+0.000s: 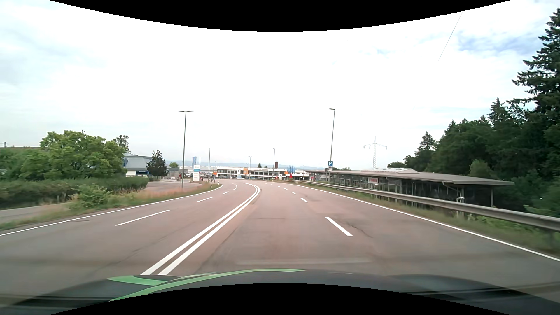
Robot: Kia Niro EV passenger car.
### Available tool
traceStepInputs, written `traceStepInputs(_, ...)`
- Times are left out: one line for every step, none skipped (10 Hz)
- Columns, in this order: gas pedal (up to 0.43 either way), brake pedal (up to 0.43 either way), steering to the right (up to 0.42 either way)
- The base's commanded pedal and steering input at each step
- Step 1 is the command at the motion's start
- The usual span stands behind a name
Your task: Follow the waypoints while adhering to traffic rules and regulations
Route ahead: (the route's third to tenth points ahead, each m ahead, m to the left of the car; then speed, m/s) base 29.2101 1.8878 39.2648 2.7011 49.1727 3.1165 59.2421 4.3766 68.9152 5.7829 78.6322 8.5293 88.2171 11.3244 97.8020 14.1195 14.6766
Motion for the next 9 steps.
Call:
traceStepInputs(0.0,0.152,-0.003)
traceStepInputs(0.0,0.152,-0.002)
traceStepInputs(0.0,0.152,-0.003)
traceStepInputs(0.0,0.152,-0.003)
traceStepInputs(0.0,0.152,-0.003)
traceStepInputs(0.0,0.152,-0.004)
traceStepInputs(0.0,0.152,-0.005)
traceStepInputs(0.0,0.152,-0.006)
traceStepInputs(0.0,0.152,-0.006)
